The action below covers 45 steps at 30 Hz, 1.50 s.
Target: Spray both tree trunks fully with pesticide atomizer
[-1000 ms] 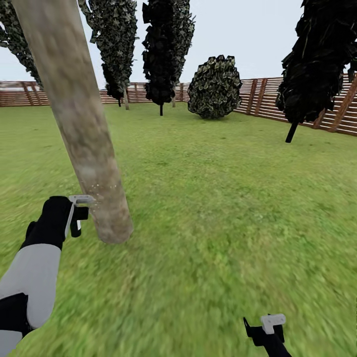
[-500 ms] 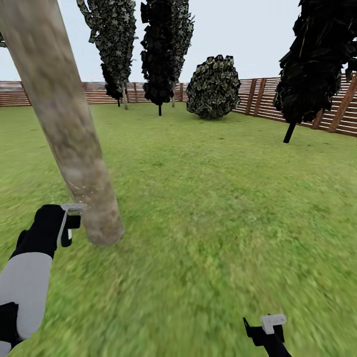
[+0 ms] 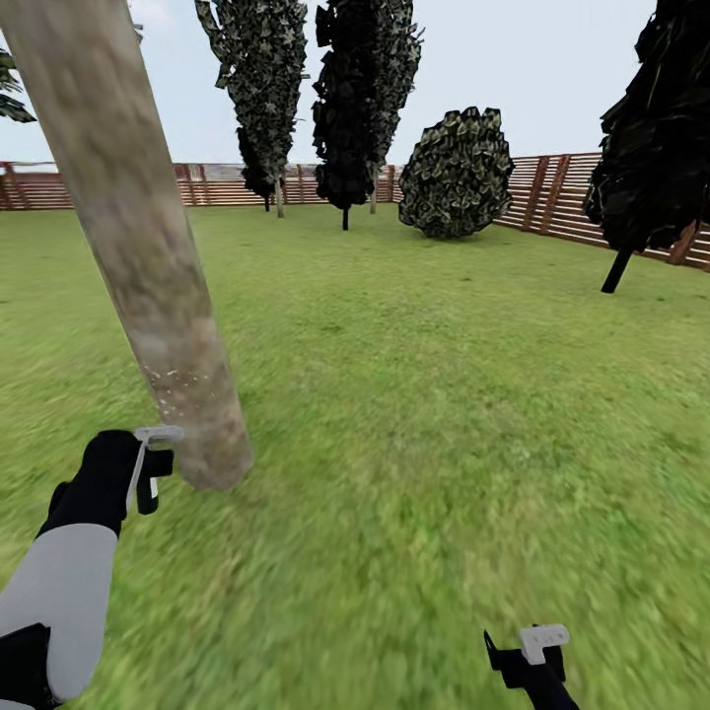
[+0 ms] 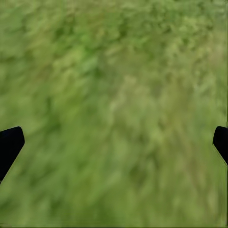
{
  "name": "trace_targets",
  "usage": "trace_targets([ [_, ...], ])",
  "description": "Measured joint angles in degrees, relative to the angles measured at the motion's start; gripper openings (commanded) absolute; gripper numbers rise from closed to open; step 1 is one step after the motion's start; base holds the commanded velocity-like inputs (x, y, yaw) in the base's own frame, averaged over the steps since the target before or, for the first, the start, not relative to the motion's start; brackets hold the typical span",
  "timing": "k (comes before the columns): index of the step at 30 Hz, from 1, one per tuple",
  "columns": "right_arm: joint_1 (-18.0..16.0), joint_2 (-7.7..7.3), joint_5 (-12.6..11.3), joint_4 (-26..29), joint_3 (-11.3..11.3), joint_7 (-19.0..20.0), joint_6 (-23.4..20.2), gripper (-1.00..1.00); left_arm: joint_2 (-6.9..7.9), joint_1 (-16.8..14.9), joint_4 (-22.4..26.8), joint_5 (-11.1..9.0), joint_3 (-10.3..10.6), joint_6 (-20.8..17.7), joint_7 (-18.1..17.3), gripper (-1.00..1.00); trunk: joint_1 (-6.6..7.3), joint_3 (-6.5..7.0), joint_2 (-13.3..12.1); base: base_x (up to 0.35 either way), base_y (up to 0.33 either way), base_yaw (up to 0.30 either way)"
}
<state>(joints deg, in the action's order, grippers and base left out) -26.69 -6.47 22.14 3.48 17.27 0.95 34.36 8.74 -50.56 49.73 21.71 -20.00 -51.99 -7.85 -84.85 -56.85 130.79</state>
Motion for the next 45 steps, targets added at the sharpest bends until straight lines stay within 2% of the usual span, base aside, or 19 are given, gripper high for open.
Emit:
trace_targets([
  [3, 0.00, -0.01, 0.00, 0.00, 0.00, 0.00, -0.03, 1.00, 0.03, 0.26, -0.22, -0.55, -0.30, 2.70, 0.43, -1.00, 0.00, 0.00, 0.00, 0.241, -0.187, 0.009],
  [7, 0.01, -0.03, 0.00, 0.00, 0.00, 0.00, 0.00, 1.00, -3.11, 0.33, -0.64, -0.74, -0.28, 3.39, 0.57, -1.00, 0.00, 0.00, 0.00, 0.240, -0.178, 0.001],
  [10, 0.00, -0.03, 0.01, 0.00, 0.00, 0.00, 0.00, 1.00, -3.67, 0.33, -0.65, -0.17, -0.31, 3.46, 0.59, -1.00, -0.01, 0.00, 0.00, 0.110, -0.075, 0.014],
  [12, 0.00, -0.03, 0.01, 0.00, 0.00, 0.00, -0.01, 1.00, -2.90, 1.33, -0.56, 0.23, -0.71, 3.56, 0.53, -1.00, -0.02, 0.00, 0.00, 0.017, -0.011, 0.151],
  [15, 0.00, -0.03, 0.00, 0.00, 0.01, 0.00, -0.01, 1.00, 0.02, 3.27, -0.51, 0.44, -0.74, 3.65, 0.52, -1.00, -0.03, 0.00, 0.00, 0.004, -0.003, 0.248],
  [17, 0.00, -0.03, 0.00, 0.00, 0.01, 0.00, -0.03, 1.00, 0.55, 4.63, -0.58, -0.08, -0.52, 3.72, 0.53, -1.00, -0.03, -0.01, 0.00, 0.001, 0.000, 0.273],
  [20, 0.00, -0.03, 0.00, 0.00, 0.01, 0.00, -0.01, 1.00, -0.66, 5.34, -0.59, -0.60, -0.26, 4.06, 0.87, -1.00, -0.03, 0.00, 0.00, 0.000, 0.000, 0.275],
  [21, 0.00, -0.03, 0.00, 0.00, 0.01, 0.00, -0.01, 1.00, -2.45, 5.39, -0.48, -0.76, -0.17, 4.42, 1.78, -1.00, -0.03, 0.00, 0.00, 0.000, 0.000, 0.271],
  [22, 0.00, -0.03, 0.00, 0.00, 0.02, 0.00, -0.01, 1.00, -3.52, 5.33, -0.29, -0.87, -0.14, 4.51, 2.48, -1.00, -0.03, 0.00, 0.00, 0.000, 0.000, 0.264],
  [26, 0.00, 0.02, -0.01, 0.00, 0.01, -0.07, -0.08, 1.00, -6.89, 4.92, 0.36, -0.62, 0.81, 4.91, 5.18, -1.00, -0.01, 0.00, 0.00, 0.071, -0.036, 0.109],
  [31, 0.00, -0.03, 0.03, 0.00, -0.01, -0.08, -0.09, 1.00, -6.27, 5.12, 0.46, 0.29, 0.94, 5.02, 5.54, -1.00, 0.00, 0.00, 0.00, 0.248, -0.139, 0.003],
  [45, 0.00, -0.03, -0.01, 0.00, -0.03, -0.08, -0.02, 1.00, -5.97, 6.06, 0.13, 0.04, 0.24, 5.09, 5.62, -1.00, 0.00, 0.00, 0.00, 0.269, -0.167, 0.019],
])
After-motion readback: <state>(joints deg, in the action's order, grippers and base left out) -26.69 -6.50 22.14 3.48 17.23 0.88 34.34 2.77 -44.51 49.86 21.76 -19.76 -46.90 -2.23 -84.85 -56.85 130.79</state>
